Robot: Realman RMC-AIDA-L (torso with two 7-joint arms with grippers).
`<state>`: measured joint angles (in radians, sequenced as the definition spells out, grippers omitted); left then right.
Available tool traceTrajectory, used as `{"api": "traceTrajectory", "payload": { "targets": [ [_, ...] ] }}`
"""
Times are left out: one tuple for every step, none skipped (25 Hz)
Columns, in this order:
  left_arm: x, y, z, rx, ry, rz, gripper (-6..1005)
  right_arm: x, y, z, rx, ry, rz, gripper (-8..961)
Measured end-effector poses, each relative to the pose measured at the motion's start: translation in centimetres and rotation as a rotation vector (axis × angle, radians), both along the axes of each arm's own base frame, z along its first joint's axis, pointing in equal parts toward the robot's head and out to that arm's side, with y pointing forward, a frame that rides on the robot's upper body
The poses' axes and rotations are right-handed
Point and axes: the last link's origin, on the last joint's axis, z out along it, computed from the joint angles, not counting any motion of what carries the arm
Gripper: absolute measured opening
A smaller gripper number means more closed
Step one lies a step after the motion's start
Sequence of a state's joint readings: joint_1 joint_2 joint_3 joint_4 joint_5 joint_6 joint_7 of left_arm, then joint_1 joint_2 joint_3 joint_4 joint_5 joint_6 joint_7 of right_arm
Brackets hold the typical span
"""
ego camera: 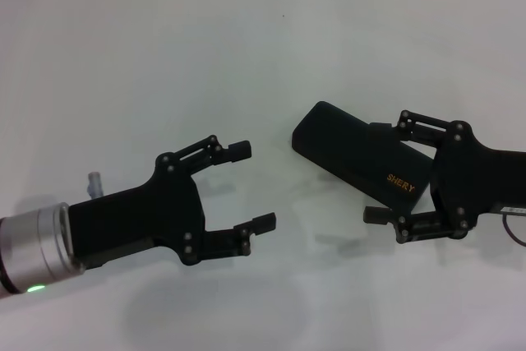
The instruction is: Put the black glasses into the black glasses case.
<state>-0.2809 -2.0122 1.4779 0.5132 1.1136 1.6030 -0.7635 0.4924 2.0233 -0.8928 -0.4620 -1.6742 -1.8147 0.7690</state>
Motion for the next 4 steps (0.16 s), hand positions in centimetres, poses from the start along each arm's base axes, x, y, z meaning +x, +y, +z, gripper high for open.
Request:
{"api": "traceTrajectory", "payload": {
  "targets": [
    [-0.04, -0.09, 0.01, 0.002, -0.001, -0.002, 879, 0.02, 0.01, -0.02, 0.001, -0.001, -0.001, 891],
    [-0.04, -0.12, 0.02, 0.003, -0.002, -0.004, 879, 0.03, 0.01, -0.03, 0.001, 0.000, -0.002, 891],
    [-0.02, -0.14, 0.02, 0.002, -0.002, -0.005, 879, 0.04, 0.00, -0.05, 0.000, 0.000, -0.003, 891],
    [-0.02, -0.15, 0.03, 0.002, -0.003, -0.005, 879, 0.05, -0.01, -0.06, 0.000, 0.000, -0.004, 891]
  ]
}}
